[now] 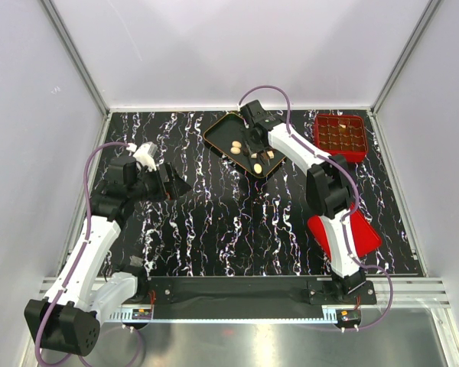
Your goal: Pack the chocolate
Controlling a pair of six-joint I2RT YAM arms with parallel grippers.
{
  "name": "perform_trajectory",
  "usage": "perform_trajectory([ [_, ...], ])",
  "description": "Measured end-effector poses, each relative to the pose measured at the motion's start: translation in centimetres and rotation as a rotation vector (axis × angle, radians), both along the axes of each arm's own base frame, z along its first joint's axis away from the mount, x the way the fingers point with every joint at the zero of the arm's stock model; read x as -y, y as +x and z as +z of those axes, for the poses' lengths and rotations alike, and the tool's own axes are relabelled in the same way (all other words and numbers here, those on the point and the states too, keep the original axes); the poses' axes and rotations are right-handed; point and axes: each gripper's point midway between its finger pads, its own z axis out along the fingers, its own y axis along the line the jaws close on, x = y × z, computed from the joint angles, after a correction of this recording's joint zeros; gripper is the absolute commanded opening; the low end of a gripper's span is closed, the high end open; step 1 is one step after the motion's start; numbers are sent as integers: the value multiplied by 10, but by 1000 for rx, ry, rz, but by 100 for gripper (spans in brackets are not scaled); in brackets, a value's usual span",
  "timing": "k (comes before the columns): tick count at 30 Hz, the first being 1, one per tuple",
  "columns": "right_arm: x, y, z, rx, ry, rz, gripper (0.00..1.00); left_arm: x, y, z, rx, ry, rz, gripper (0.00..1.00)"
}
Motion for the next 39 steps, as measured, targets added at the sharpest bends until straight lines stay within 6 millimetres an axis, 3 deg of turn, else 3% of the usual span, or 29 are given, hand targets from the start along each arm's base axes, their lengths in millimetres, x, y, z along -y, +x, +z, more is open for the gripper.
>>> perform_trajectory([
  [31,1,-6,-6,-58,68,-81,43,0,0,-1,-4,1,0,99],
  [39,0,-15,18,-62,116,-64,42,0,0,-1,-4,1,0,99],
])
